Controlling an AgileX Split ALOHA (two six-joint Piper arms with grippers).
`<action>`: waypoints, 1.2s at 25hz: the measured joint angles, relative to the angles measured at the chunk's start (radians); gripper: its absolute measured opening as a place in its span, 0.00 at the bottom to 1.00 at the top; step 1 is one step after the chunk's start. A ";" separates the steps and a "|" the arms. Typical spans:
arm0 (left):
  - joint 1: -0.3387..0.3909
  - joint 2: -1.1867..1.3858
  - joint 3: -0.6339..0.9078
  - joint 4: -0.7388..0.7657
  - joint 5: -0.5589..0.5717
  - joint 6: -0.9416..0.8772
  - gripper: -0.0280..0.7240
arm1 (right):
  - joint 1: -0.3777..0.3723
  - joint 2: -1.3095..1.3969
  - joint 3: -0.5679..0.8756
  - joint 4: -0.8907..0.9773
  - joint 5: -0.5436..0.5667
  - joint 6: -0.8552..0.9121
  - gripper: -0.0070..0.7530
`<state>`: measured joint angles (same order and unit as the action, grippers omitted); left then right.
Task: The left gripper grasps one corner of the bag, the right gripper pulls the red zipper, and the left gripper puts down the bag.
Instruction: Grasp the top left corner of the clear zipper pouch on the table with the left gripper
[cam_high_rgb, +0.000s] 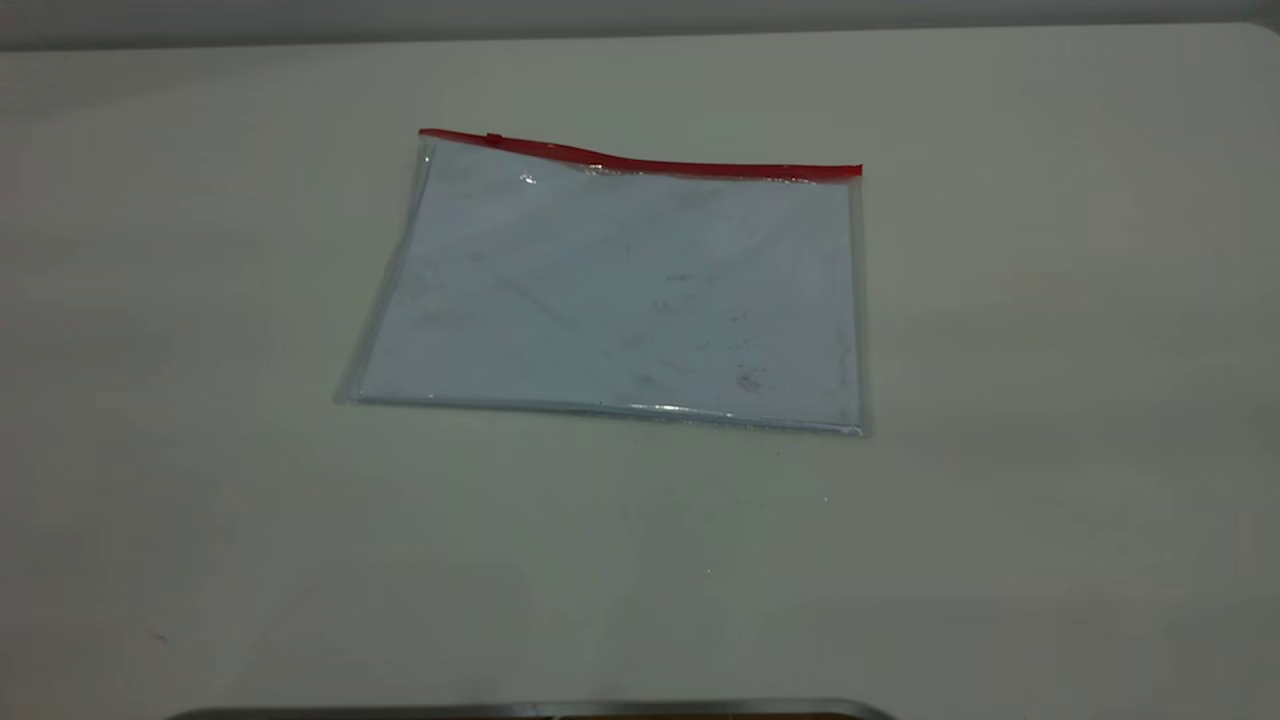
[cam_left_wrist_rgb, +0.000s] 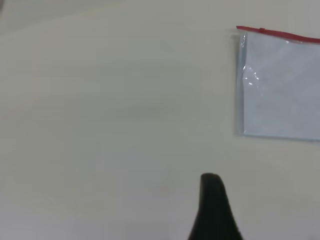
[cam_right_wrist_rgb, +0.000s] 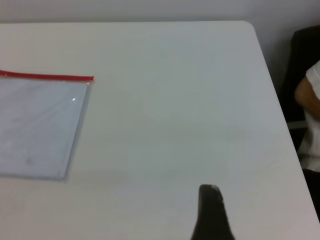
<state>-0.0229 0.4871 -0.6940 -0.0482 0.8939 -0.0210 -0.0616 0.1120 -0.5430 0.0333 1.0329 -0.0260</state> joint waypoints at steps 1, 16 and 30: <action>0.000 0.074 -0.013 -0.008 -0.037 0.004 0.82 | 0.000 0.036 -0.009 0.003 -0.021 0.000 0.76; 0.000 1.148 -0.352 -0.301 -0.417 0.261 0.82 | 0.000 0.650 -0.034 0.063 -0.299 0.003 0.76; 0.000 1.792 -0.770 -0.608 -0.430 0.732 0.82 | 0.000 1.064 -0.157 0.063 -0.540 -0.053 0.76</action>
<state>-0.0229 2.2795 -1.4639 -0.6558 0.4641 0.7112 -0.0616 1.1761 -0.6995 0.0962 0.4931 -0.0790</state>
